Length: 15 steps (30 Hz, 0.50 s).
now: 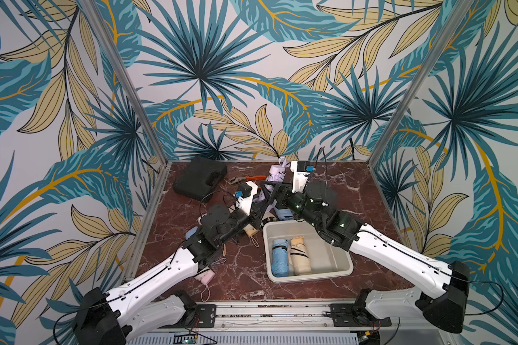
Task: Put the umbrella into the storage box
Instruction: Pick up the umbrella from the center of the board.
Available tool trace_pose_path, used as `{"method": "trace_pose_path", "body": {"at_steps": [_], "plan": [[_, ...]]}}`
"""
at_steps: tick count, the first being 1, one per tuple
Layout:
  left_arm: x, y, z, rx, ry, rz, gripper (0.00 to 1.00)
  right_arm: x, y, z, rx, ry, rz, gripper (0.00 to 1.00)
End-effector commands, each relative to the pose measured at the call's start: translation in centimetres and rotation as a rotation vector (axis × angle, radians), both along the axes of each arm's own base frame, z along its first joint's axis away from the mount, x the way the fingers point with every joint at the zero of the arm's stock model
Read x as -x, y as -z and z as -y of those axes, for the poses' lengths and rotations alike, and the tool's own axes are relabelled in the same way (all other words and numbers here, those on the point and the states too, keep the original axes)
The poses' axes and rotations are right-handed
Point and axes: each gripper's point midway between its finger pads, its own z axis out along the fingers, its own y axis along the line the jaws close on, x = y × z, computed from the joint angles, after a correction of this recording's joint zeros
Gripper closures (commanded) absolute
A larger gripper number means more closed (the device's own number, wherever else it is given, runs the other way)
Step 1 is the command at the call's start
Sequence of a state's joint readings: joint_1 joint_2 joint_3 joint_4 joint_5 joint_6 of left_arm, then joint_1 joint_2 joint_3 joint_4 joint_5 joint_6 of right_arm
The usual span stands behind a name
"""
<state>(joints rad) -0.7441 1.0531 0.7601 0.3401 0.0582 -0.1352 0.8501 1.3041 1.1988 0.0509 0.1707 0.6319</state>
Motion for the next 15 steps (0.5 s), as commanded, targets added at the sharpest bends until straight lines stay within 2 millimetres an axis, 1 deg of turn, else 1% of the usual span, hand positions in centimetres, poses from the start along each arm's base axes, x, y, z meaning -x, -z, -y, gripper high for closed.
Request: {"method": "trace_pose_path", "body": {"at_steps": [1, 4, 6, 7, 9, 11, 15], "plan": [[0.6, -4.3, -0.4, 0.104, 0.007, 0.079, 1.00, 0.1, 0.1, -1.1, -0.008, -0.043, 0.002, 0.21], [0.6, -4.2, -0.4, 0.111, 0.011, 0.070, 0.99, 0.1, 0.2, -1.3, -0.011, -0.048, -0.001, 0.31], [0.7, -4.1, -0.3, 0.122, 0.014, 0.065, 0.95, 0.0, 0.5, -1.3, -0.011, -0.048, -0.006, 0.40], [0.7, -4.1, -0.3, 0.126, 0.017, 0.064, 0.91, 0.0, 0.5, -1.4, -0.012, -0.046, -0.008, 0.45], [0.9, -4.0, -0.2, 0.130, 0.029, 0.061, 0.80, -0.2, 0.4, -1.3, -0.013, -0.036, -0.004, 0.53], [1.1, -4.0, -0.1, 0.131, 0.040, 0.064, 0.71, -0.2, 0.2, -1.0, -0.010, -0.025, 0.005, 0.59], [1.6, -3.8, -0.1, 0.124, 0.061, 0.071, 0.51, -0.4, -0.1, -0.4, 0.009, 0.004, 0.018, 0.65]]}}
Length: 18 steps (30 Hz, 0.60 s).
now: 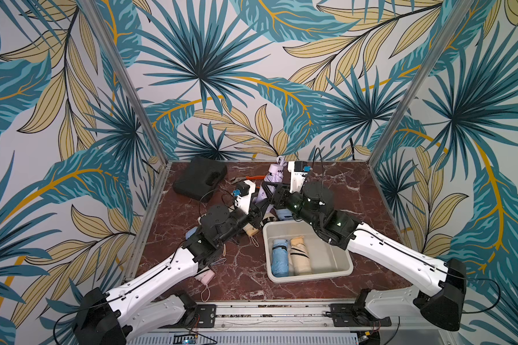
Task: Put the umbrella into the storage box
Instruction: Pick up the umbrella from the center of the board.
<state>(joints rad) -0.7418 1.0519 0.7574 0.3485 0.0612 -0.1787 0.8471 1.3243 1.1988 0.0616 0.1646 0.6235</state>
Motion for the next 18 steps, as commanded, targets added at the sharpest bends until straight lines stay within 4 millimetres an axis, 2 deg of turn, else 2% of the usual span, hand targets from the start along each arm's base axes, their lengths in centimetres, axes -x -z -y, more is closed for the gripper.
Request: {"method": "trace_pose_path", "body": {"at_steps": [1, 4, 8, 10, 12, 15, 18], "plan": [[1.8, -3.6, -0.1, 0.088, 0.060, 0.101, 0.46, 0.0, -0.7, 0.2, 0.005, 0.016, 0.022, 0.66], [2.3, -3.2, -0.3, 0.075, 0.073, 0.100, 0.28, 0.0, -0.9, 1.2, 0.045, 0.048, 0.035, 0.67], [3.2, -2.6, -1.0, 0.068, 0.078, 0.092, 0.18, 0.3, -0.4, 3.7, 0.169, 0.109, 0.035, 0.68], [3.8, -2.3, -1.4, 0.067, 0.085, 0.080, 0.17, 0.6, 0.0, 5.5, 0.241, 0.150, 0.026, 0.68], [4.2, -1.5, -1.9, 0.070, 0.084, 0.045, 0.16, 1.2, 1.4, 7.7, 0.344, 0.186, -0.018, 0.70], [3.4, 0.1, -3.7, 0.144, -0.017, -0.082, 0.14, 2.7, 3.5, 10.9, 0.511, 0.227, -0.104, 0.71], [2.9, 2.3, -4.5, 0.235, -0.066, -0.239, 0.14, 4.7, 6.1, 13.1, 0.634, 0.215, -0.234, 0.71]]}}
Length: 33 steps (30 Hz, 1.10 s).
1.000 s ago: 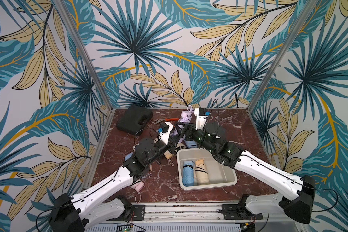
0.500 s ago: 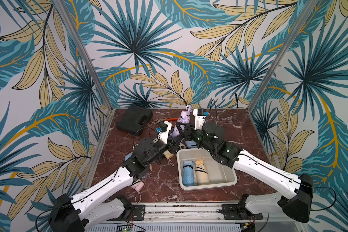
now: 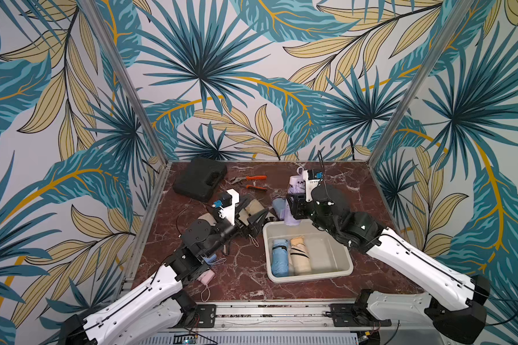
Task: Put the umbrella into the storage box
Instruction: Pick up the umbrella from the center of the board, then place the umbrella in the storage box.
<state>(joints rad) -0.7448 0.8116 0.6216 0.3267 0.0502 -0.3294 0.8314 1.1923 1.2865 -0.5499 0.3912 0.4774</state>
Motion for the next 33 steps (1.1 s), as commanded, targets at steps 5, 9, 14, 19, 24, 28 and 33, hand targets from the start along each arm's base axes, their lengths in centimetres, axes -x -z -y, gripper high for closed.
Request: {"method": "trace_pose_path", "body": {"at_steps": [5, 9, 14, 19, 24, 28, 33], "plan": [[-0.8, 8.3, -0.5, 0.117, -0.054, -0.499, 0.15, 5.1, 5.7, 5.8, 0.286, 0.034, -0.294, 0.66], [0.0, 10.8, -0.6, 0.114, -0.058, -0.653, 0.15, 6.0, 8.5, 6.8, 0.362, 0.035, -0.359, 0.63], [0.6, 12.8, -1.1, 0.082, -0.079, -0.730, 0.15, 5.6, 11.8, 7.1, 0.456, 0.025, -0.380, 0.63], [0.3, 13.7, -2.6, 0.060, -0.169, -0.746, 0.15, 5.2, 15.2, 7.6, 0.489, 0.065, -0.402, 0.63], [0.2, 15.6, -5.2, 0.084, -0.294, -0.841, 0.15, 5.7, 18.5, 8.7, 0.527, 0.132, -0.470, 0.63], [0.4, 17.7, -7.3, 0.098, -0.386, -0.943, 0.15, 6.3, 20.9, 9.2, 0.530, 0.158, -0.514, 0.63], [0.0, 18.2, -8.5, 0.107, -0.420, -0.968, 0.15, 6.2, 22.9, 9.2, 0.510, 0.191, -0.519, 0.58]]}}
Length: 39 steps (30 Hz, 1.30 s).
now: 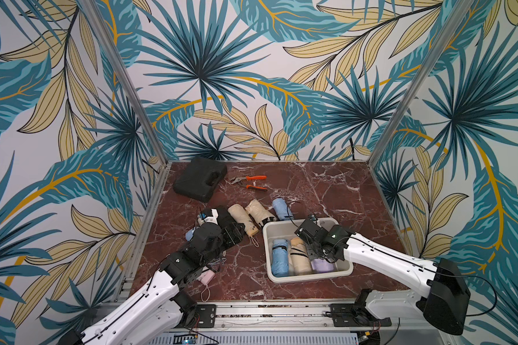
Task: Put the umbrella into the storage box
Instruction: Place the umbrella in the storage box, then pick up the umbrella from the center of the board.
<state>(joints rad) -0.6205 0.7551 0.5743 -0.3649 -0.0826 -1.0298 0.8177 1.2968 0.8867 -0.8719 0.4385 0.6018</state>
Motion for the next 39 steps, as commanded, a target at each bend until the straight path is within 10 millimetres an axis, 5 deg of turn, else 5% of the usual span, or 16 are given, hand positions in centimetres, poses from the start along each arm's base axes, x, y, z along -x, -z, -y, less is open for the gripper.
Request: {"method": "trace_pose_path", "body": {"at_steps": [1, 9, 12, 16, 21, 26, 32, 39], "plan": [[0.3, 1.3, -1.0, -0.019, -0.025, -0.043, 0.13, -0.8, 1.0, 0.0, -0.020, 0.058, 0.044, 0.54], [-0.7, 1.9, -2.6, -0.062, -0.087, -0.074, 0.02, -1.4, -0.3, 0.1, -0.045, 0.059, 0.108, 0.09], [-0.9, 2.6, -3.4, -0.079, -0.138, -0.119, 0.00, -2.3, -4.4, -0.8, -0.106, 0.010, 0.190, 0.04], [-0.9, 3.2, -5.0, -0.119, -0.193, -0.183, 0.00, -3.7, -11.5, 0.6, -0.162, 0.075, 0.412, 0.03], [-0.4, 4.4, -7.6, -0.169, -0.257, -0.279, 0.00, -4.2, -16.1, -0.5, -0.241, -0.041, 0.540, 0.02], [0.3, 4.4, -11.3, -0.321, -0.353, -0.282, 0.00, -4.6, -17.6, -2.7, -0.340, -0.113, 0.572, 0.02], [0.4, 5.2, -14.0, -0.394, -0.364, -0.329, 0.00, -5.4, -16.6, -5.5, -0.434, -0.124, 0.528, 0.02], [5.7, 8.7, -17.3, -0.326, -0.620, -0.635, 0.00, -5.9, -15.8, -5.8, -0.422, -0.115, 0.519, 0.02]]}}
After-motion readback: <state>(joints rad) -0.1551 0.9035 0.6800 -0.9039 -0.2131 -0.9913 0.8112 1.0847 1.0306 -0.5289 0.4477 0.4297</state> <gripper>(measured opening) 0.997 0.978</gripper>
